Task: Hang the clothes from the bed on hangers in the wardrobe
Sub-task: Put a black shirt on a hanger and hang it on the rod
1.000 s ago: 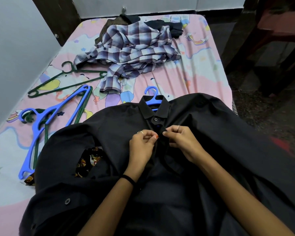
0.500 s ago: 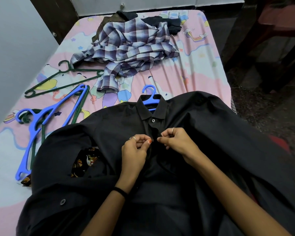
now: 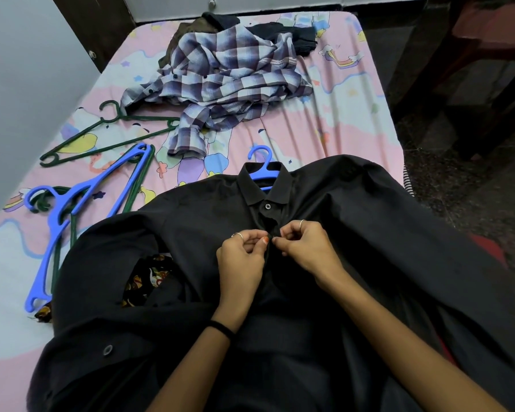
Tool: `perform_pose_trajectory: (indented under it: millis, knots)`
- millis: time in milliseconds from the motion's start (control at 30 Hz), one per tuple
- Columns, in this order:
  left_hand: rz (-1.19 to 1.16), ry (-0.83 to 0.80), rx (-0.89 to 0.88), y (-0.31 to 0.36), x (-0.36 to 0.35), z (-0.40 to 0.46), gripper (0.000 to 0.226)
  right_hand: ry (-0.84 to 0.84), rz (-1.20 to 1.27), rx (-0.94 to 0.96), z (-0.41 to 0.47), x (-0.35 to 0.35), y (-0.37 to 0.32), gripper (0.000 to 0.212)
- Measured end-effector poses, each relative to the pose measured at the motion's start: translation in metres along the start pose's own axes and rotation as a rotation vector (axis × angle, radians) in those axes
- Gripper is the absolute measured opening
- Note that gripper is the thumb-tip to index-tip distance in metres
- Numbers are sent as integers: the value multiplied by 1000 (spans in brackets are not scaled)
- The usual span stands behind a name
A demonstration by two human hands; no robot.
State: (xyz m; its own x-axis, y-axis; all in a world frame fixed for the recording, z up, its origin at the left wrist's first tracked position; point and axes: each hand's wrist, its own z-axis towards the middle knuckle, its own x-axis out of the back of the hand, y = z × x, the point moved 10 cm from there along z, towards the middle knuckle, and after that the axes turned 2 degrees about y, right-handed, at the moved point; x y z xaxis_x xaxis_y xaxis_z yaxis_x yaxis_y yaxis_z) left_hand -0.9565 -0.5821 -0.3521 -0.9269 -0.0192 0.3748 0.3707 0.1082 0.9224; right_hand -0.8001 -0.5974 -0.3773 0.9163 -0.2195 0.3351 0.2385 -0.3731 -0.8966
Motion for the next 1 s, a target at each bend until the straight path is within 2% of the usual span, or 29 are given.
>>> perform_pose_trajectory:
  millis: [133, 300, 433, 700, 833, 1000]
  knots:
    - [68, 38, -61, 13, 0, -1, 8, 52, -90, 106, -6, 4, -15, 23]
    - [107, 27, -64, 13, -1, 2, 8, 47, -92, 100, -5, 5, -13, 17]
    - [126, 39, -49, 13, 0, 2, 8, 44, -21, 78, -4, 3, -9, 9]
    - [56, 45, 20, 6, -1, 6, 7, -9, 206, -12, -3, -3, 2, 7]
    - [3, 52, 59, 0, 0, 10, 6, -32, 314, 0, -4, -5, -4, 22]
    - [-90, 55, 117, -6, -2, 12, 11, -54, 318, 41, -3, -4, -10, 24]
